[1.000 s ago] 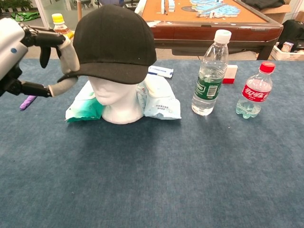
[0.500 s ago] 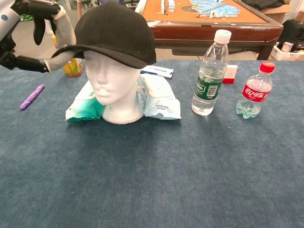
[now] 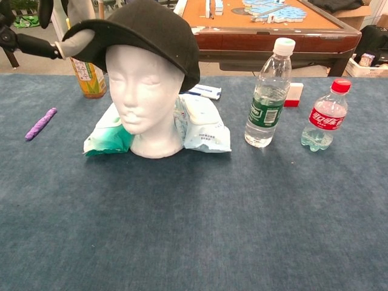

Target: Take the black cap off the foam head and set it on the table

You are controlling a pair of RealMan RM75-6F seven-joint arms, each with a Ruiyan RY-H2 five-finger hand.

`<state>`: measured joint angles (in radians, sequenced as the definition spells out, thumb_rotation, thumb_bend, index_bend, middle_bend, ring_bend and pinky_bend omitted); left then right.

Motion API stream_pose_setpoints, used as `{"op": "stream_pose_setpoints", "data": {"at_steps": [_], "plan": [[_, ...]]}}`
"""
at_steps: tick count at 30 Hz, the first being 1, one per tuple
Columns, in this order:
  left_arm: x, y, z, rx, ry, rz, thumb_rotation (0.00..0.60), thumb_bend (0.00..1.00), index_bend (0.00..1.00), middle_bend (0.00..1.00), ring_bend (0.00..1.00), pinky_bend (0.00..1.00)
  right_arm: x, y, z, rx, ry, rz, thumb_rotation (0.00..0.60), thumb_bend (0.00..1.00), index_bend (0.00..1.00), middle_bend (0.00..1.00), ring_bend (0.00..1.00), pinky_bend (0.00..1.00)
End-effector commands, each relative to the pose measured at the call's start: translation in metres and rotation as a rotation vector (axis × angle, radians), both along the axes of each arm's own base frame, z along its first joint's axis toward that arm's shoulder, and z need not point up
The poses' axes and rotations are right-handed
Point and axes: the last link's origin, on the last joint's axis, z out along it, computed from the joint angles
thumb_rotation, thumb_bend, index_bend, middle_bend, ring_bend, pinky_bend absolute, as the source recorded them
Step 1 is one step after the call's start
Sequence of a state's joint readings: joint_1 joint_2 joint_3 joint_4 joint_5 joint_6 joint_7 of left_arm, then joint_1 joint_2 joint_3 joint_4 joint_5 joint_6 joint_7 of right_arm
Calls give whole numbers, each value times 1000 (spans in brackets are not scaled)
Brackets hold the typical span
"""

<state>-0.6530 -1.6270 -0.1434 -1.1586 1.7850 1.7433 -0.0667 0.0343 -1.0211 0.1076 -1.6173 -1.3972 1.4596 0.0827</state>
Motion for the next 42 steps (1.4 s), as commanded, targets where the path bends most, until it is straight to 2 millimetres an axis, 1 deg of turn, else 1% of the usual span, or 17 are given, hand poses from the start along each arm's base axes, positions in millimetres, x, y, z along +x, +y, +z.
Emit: {"op": "stream_pose_setpoints", "data": {"at_steps": [1,12,25,42], "plan": [[2,2,4,4,2,14,600,516,597,671,534,686,0,0,0,1,0,-1,600,487,525,496,436,489],[5,12,15,3,10,90,600,516,607,681,542,699,-1,-2,-1,6,4,-7,600,487,525,496,436,489],[15,11,28,10,-7,97,600,516,608,683,545,700,-1,-3,-2,12,8,-12,600,487,525,496,436,489],[39,18,42,13,0,106,600,516,608,683,545,701,-1,-3,-3,16,8,-13,600,487,525,496,436,489]]}}
